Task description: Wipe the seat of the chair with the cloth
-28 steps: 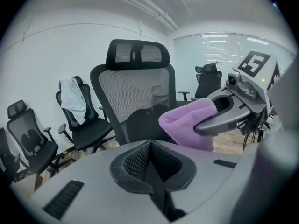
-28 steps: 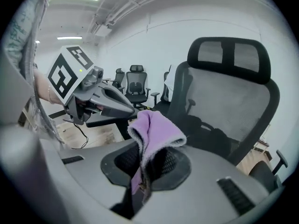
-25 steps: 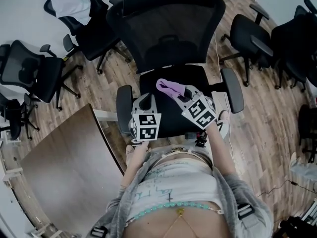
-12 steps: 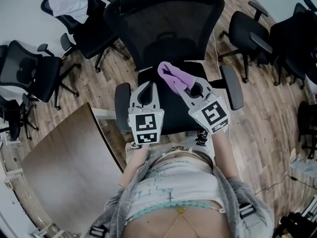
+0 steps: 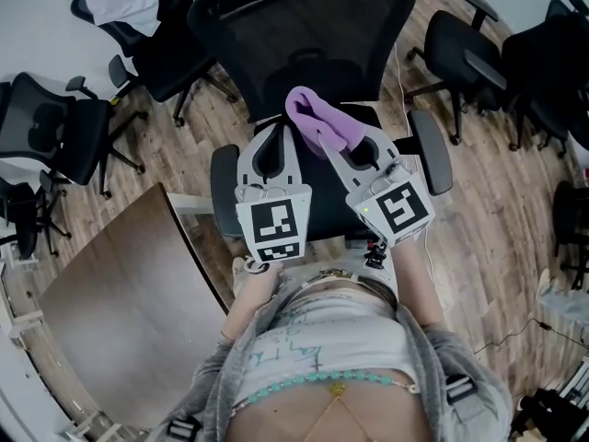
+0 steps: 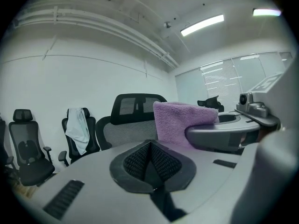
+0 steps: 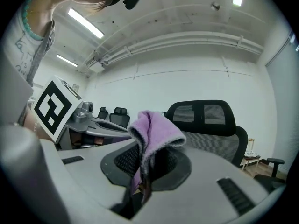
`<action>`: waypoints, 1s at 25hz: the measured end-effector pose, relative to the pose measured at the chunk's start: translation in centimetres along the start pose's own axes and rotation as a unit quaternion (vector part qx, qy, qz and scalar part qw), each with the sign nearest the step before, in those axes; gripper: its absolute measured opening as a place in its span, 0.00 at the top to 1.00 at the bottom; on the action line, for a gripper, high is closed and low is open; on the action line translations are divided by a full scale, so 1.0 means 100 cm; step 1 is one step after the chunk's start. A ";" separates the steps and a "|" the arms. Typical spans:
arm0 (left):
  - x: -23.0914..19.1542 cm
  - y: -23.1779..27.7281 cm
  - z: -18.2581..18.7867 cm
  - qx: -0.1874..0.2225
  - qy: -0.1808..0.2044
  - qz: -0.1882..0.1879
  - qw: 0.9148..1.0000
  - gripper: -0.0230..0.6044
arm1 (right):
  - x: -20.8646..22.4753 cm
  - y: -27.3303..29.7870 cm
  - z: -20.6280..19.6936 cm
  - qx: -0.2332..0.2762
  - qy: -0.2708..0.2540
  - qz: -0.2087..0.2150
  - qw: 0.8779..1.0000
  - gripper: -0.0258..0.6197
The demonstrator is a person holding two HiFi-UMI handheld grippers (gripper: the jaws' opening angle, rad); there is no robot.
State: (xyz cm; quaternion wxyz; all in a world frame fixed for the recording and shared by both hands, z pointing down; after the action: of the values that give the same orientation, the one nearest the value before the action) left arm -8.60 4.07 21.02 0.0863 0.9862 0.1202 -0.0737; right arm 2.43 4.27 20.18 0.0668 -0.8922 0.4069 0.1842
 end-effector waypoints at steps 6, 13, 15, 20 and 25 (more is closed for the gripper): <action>0.005 -0.009 0.020 0.030 0.014 0.001 0.999 0.95 | 0.009 0.000 0.023 0.024 0.001 -0.023 0.999 0.89; 0.008 -0.016 0.045 0.066 0.024 -0.001 0.998 0.95 | 0.010 0.006 0.046 0.041 -0.012 -0.030 0.999 0.89; 0.012 -0.017 0.051 0.079 0.025 -0.005 0.997 0.95 | 0.011 0.005 0.050 0.045 -0.011 -0.033 0.998 0.89; 0.018 -0.021 0.062 0.098 0.036 -0.006 0.994 0.95 | 0.011 0.004 0.057 0.042 -0.016 -0.037 0.998 0.89; 0.020 -0.023 0.066 0.107 0.036 -0.008 0.994 0.95 | 0.011 0.004 0.058 0.039 -0.018 -0.043 0.998 0.89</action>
State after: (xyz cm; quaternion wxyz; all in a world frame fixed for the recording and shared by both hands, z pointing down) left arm -8.12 5.49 13.89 -0.0242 0.9909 0.1222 -0.0509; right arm 1.22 4.79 14.41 0.1168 -0.9021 0.3739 0.1811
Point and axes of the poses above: the fingertips, and each gripper's own axes: y forward along the fingers, x to its right, z out of its top, the point moved 5 cm from there along -y, backward along the fingers, and after that the axes turned 15 degrees about -y, right-handed, at the moved point
